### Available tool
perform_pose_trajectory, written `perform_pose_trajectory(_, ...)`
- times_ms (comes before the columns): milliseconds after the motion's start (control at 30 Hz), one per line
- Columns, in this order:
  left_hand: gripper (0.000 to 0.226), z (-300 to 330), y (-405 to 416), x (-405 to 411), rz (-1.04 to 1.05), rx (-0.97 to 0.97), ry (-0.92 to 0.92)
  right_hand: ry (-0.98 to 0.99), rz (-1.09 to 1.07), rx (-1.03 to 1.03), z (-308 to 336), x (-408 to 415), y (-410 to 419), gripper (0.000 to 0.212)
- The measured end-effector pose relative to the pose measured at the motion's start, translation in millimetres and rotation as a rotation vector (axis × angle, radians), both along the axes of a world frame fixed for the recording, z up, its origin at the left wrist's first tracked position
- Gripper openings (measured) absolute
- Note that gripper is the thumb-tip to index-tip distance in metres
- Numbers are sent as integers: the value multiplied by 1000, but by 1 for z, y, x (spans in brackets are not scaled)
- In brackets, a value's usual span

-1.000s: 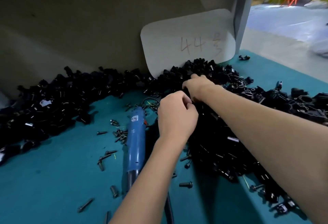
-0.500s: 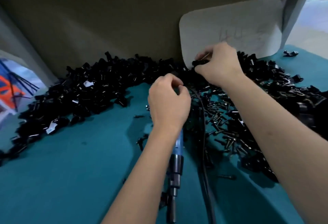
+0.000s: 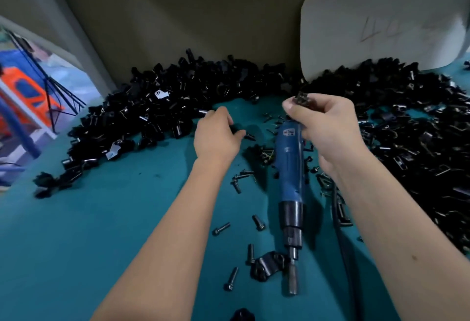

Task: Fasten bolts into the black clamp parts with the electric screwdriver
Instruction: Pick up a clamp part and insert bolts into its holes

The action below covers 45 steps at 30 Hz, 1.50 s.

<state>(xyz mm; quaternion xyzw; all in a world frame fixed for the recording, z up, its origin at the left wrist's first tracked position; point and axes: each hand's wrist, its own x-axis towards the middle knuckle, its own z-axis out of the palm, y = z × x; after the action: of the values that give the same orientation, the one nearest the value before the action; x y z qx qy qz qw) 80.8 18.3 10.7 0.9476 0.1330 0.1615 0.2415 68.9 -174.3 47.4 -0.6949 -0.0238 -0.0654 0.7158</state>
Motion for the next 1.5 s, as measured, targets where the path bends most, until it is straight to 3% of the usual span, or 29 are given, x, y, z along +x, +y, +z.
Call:
perform_pose_trajectory(100,30,2,-13,-9,27,-187,-62,9,6,49,-2,-1,-12,21)
perform_pose_trajectory(267,46,17,-39,-44,-29,-999,-258,55,143,98,-5,-4,-26,25)
perform_pose_trajectory(333,58,18,-47,-58,-151,-1185,-287,116,213,149,-6,-4,-27,27)
perform_pose_trajectory(467,72,11,-55,-76,-324,-1169,-253,198,321,252,-7,-8,-30,28)
perform_pose_trajectory(700,74,2,-53,-80,-427,-1155,-267,-41,329,155,-15,-10,-28,6)
perform_pose_trajectory(867,45,-6,-51,-78,-276,-1154,-306,-293,247,-151,-18,-9,-32,28)
perform_pose_trajectory(1000,13,-1,-53,-73,-223,-1395,-306,-414,213,-329,-18,-11,-31,38)
perform_pose_trajectory(1133,48,0,-59,-71,-116,-1306,-257,-478,194,-352,-17,-14,-28,37)
perform_pose_trajectory(1267,35,-1,-64,-69,-91,-1242,-294,-454,242,-327,-18,-13,-25,35)
perform_pose_trajectory(1367,29,3,-64,-69,-137,-1350,-273,-421,287,-322,-20,-11,-23,35)
perform_pose_trajectory(1500,35,9,-63,-74,-187,-1682,-206,-384,348,-248,-23,-10,-21,34)
